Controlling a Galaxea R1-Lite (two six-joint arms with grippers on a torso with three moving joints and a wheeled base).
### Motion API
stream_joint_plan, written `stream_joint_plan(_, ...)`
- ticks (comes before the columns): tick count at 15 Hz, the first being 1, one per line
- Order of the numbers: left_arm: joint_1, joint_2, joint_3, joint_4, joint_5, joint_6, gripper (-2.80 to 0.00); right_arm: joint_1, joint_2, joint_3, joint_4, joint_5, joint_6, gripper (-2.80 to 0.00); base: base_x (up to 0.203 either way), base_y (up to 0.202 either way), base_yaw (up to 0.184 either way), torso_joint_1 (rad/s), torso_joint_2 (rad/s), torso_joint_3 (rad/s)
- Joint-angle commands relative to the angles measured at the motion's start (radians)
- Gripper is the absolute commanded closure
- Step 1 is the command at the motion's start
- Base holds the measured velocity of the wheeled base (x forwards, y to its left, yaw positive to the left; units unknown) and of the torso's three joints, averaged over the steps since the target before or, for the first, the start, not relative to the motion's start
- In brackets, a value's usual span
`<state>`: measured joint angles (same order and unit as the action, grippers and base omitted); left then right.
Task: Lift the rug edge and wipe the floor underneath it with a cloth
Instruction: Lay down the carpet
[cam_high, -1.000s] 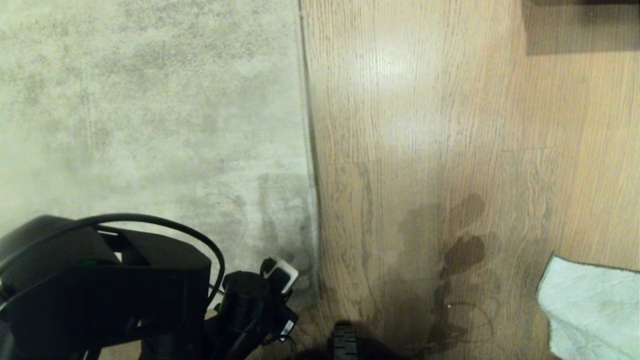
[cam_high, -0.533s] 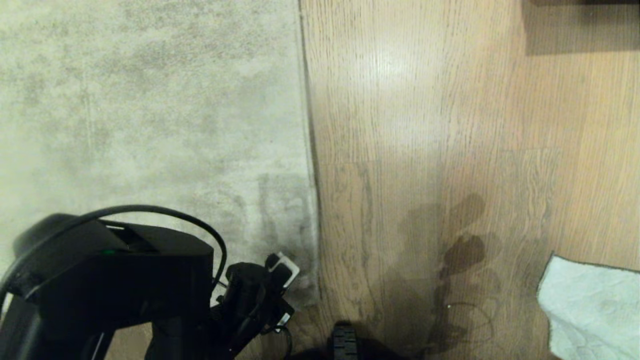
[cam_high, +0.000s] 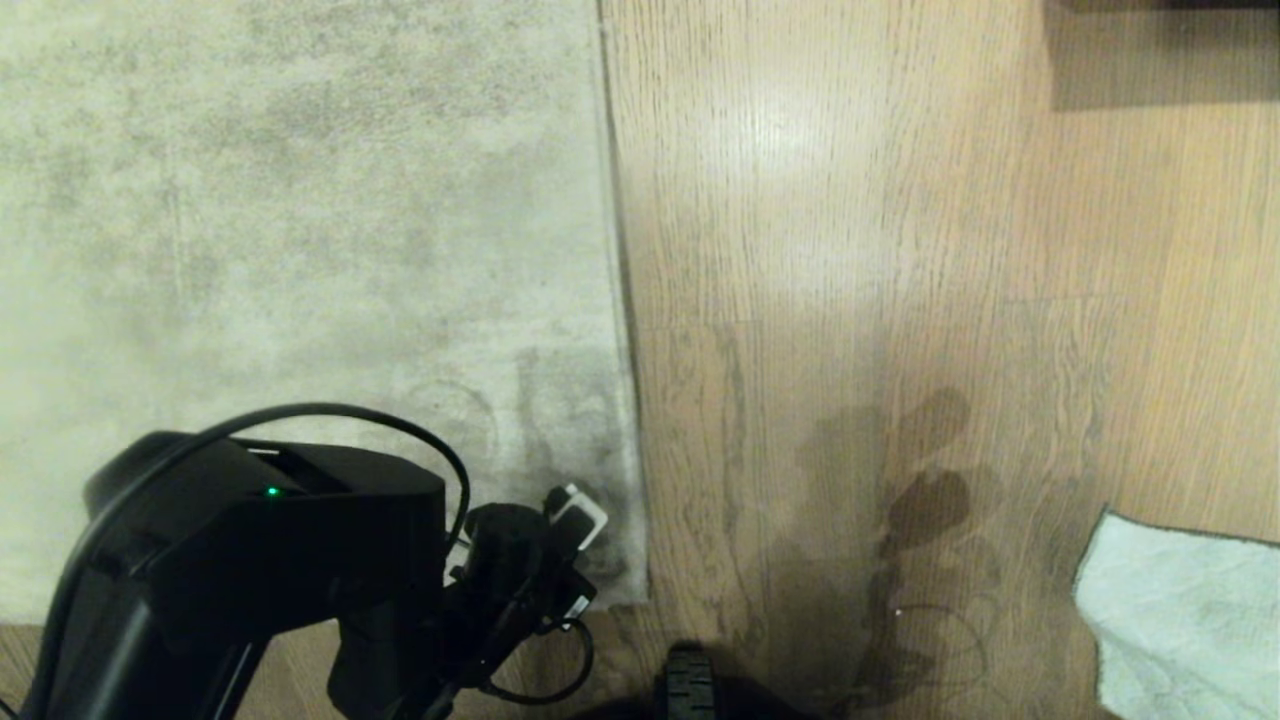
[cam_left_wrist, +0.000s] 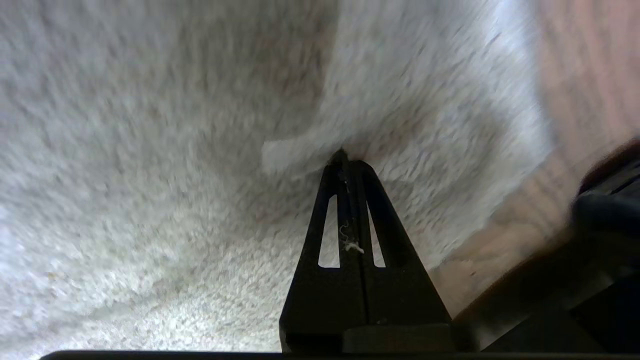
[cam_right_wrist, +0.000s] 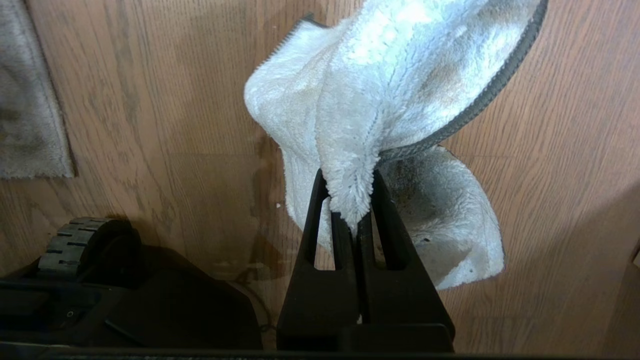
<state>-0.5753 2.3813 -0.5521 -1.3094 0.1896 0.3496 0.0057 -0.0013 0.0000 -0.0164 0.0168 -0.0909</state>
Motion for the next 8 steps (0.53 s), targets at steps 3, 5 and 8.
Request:
stream_joint_plan(3,-0.017,-0.125,0.008,-0.005,0.003,-0.001,0.0,0.002,0.001,0.0,0.0,0.001,-0.001,0.0,0.0,0.0,0.0,0.0,0.0,0.0)
stream_joint_plan(5,-0.02,-0.192,0.031,-0.002,0.006,-0.011,0.0,0.0,0.001,0.0,0.0,0.0,-0.001,0.0,0.0,0.0,0.0,0.0,0.0,0.0)
stream_joint_plan(8,-0.02,-0.309,0.103,0.004,0.013,-0.06,0.0,0.002,0.001,0.0,-0.001,0.0,-0.001,0.0,0.0,0.0,0.0,0.0,0.0,0.0)
